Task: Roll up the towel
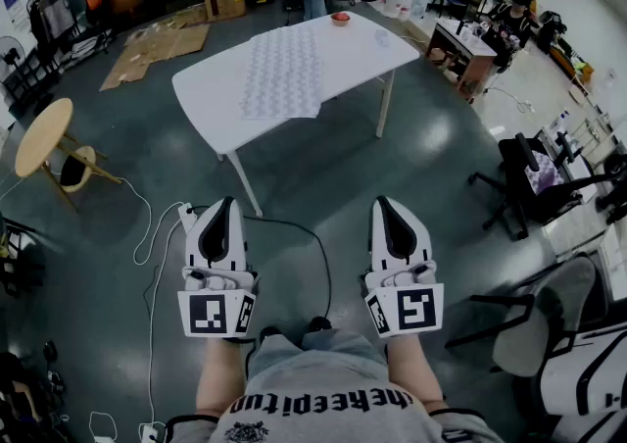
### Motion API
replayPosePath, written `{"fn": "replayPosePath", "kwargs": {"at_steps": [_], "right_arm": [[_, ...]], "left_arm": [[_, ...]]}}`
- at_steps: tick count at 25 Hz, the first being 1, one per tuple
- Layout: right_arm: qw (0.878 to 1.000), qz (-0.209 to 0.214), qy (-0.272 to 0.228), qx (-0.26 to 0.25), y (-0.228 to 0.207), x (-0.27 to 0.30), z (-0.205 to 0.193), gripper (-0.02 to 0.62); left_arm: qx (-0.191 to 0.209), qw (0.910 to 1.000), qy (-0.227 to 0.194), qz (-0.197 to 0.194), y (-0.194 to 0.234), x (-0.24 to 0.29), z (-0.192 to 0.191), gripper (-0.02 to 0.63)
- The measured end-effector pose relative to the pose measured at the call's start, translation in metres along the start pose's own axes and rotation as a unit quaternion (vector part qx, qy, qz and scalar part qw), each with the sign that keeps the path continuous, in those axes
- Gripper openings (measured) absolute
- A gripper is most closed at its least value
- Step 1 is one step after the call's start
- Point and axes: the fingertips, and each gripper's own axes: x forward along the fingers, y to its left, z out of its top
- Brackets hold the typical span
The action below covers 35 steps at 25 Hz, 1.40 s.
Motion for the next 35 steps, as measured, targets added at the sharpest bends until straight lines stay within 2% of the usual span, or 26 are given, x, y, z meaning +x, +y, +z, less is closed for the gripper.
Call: {"fn": "replayPosePath", "kwargs": {"at_steps": [10,14,17,21,24,26,28,31,35], "right_arm": [[1.000,0.000,0.000,-0.003,-0.012,0.001,-0.002,-0.006],[1.000,0.006,-0.018,0.007,-0.020,0.002,0.003,-0.006],[0.999,0.035,-0.038,-0.011,-0.023,0.002,0.008,-0.006],[0.994,0.091,-0.033,-0.051,-0.021,0.002,0.004,-0.006],[0.996,0.075,-0.044,-0.021,-0.030,0.007,0.003,-0.006],[0.997,0.065,-0.043,-0.017,-0.031,0.015,-0.002,-0.006],[0.997,0.068,-0.035,-0.022,-0.028,0.025,-0.010,-0.006],[0.997,0.069,-0.032,-0.002,-0.029,0.045,-0.016,-0.006],[0.998,0.062,-0.022,-0.011,-0.034,0.082,-0.025,-0.006]], "left_arm": [[0.003,1.0000,-0.006,0.006,-0.007,0.008,0.002,0.005],[0.006,0.9998,-0.013,0.010,-0.011,0.013,0.004,0.005],[0.007,0.9997,-0.018,0.013,-0.015,0.018,0.004,0.005],[0.001,0.9999,-0.003,0.015,-0.020,0.021,0.000,0.005],[-0.021,0.9995,-0.004,0.023,-0.013,0.023,-0.001,0.005],[-0.032,0.9990,-0.007,0.031,-0.006,0.026,-0.003,0.005],[-0.022,0.9990,-0.004,0.038,0.000,0.032,-0.007,0.005],[0.002,0.9989,-0.007,0.045,0.010,0.048,-0.013,0.005],[0.007,0.9988,-0.014,0.046,0.028,0.078,-0.022,0.005]]}}
